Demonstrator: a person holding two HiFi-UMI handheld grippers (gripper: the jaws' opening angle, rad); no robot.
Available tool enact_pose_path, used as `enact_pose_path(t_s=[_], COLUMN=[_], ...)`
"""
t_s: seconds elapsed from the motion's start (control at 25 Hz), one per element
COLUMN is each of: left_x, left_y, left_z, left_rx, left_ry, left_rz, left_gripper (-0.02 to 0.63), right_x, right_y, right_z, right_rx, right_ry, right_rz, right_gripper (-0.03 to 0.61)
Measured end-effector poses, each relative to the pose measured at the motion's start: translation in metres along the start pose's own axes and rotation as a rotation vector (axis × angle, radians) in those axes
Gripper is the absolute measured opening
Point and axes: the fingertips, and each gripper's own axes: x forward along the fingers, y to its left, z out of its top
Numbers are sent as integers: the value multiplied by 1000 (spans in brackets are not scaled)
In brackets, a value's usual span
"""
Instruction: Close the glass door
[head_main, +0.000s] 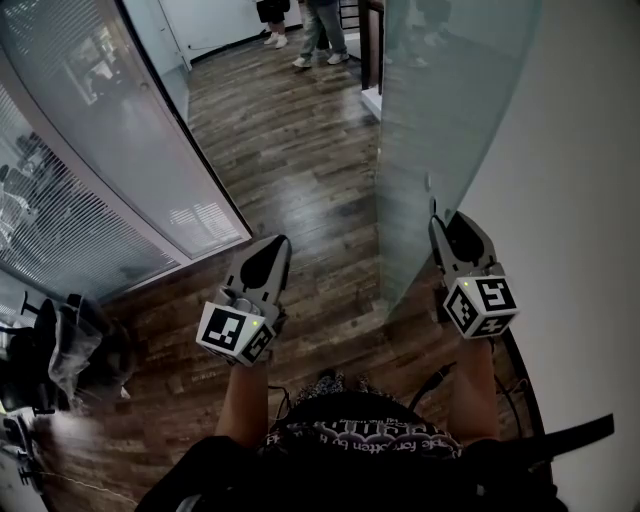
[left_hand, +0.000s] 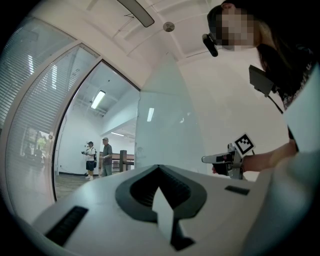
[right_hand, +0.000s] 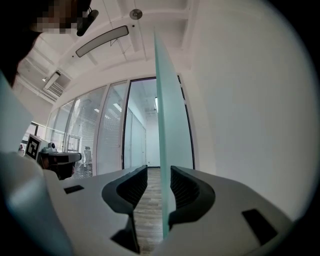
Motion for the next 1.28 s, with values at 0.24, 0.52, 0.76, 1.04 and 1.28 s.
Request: enact_pose_path(t_s=[0.24, 0.52, 0.76, 1.04, 1.28], left_x=[-17, -29, -42, -48, -52], left_y=[8, 14, 22, 20, 22], left_z=[5, 8, 10, 11, 9], left_rx=[2, 7, 6, 11, 18], left_ry=[3, 2, 3, 5, 16], left_rz=[48, 74, 107, 112, 121], left_gripper=[2, 2, 2, 2, 2], right_x=[4, 14, 22, 31, 42], right_y=[14, 26, 43, 55, 60], right_z=[3, 4, 3, 4, 4], right_rx=[2, -18, -14, -22, -17], right_ry=[-4, -4, 2, -2, -5], right_rz=[35, 50, 89, 109, 120], right_gripper=[124, 124, 124, 123, 124])
